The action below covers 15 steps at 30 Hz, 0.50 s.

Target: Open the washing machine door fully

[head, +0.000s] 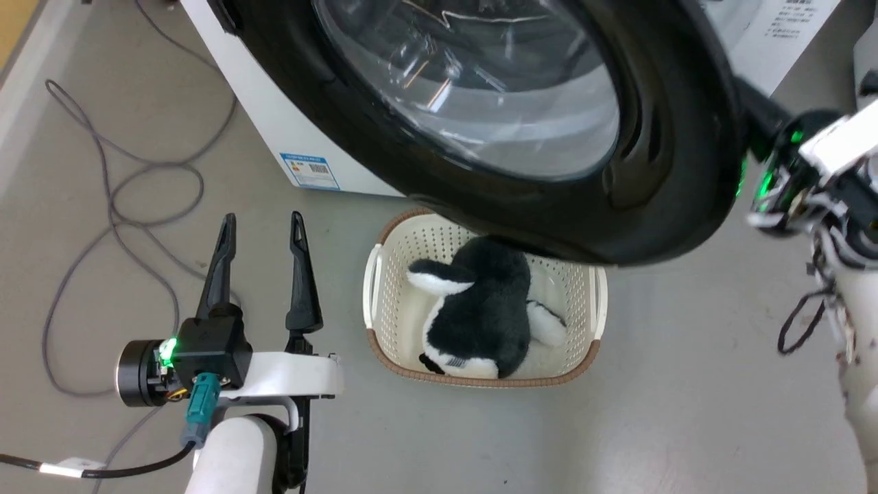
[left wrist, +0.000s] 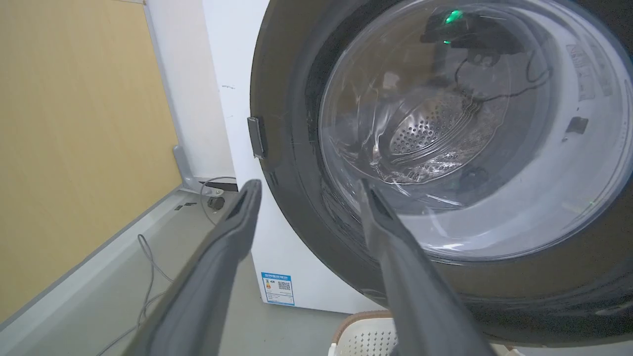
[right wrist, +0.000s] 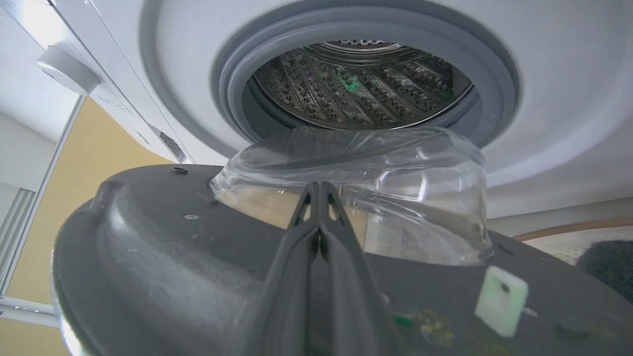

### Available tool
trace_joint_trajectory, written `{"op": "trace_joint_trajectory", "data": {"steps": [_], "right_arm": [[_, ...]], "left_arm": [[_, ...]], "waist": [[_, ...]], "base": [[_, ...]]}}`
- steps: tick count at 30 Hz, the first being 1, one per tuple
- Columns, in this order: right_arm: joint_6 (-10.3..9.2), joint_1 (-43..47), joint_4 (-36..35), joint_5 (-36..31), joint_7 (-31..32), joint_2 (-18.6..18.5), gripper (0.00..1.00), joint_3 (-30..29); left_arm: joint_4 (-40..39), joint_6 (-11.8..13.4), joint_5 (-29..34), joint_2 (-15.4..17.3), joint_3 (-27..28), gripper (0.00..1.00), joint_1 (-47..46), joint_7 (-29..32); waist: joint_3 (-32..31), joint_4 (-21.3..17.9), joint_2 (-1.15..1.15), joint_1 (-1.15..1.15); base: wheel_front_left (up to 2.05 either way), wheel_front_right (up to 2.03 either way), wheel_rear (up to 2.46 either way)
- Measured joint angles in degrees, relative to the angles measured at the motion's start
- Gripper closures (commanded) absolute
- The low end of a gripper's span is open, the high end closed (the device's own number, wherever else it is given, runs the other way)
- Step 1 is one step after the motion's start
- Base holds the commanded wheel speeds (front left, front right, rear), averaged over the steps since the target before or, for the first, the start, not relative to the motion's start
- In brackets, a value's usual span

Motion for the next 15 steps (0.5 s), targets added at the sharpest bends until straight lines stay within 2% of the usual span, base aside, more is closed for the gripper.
{"op": "trace_joint_trajectory", "data": {"steps": [8, 15], "right_arm": [[0.0, 8.6, -6.9, 1.0, 2.5, 1.0, 1.0, 1.2], [0.0, 16.5, -12.9, 2.4, 4.4, 3.4, 1.0, 1.8]], "left_arm": [[0.4, 0.0, 0.0, 0.0, 0.4, 0.0, 1.6, 0.0], [0.9, -0.5, 0.4, 0.0, 0.5, 0.0, 3.2, 0.0]], "waist": [[-2.5, 0.0, 0.0, 0.0], [-4.9, 0.0, 0.0, 0.0]], "base": [[0.0, 0.0, 0.0], [0.0, 0.0, 0.0]]}}
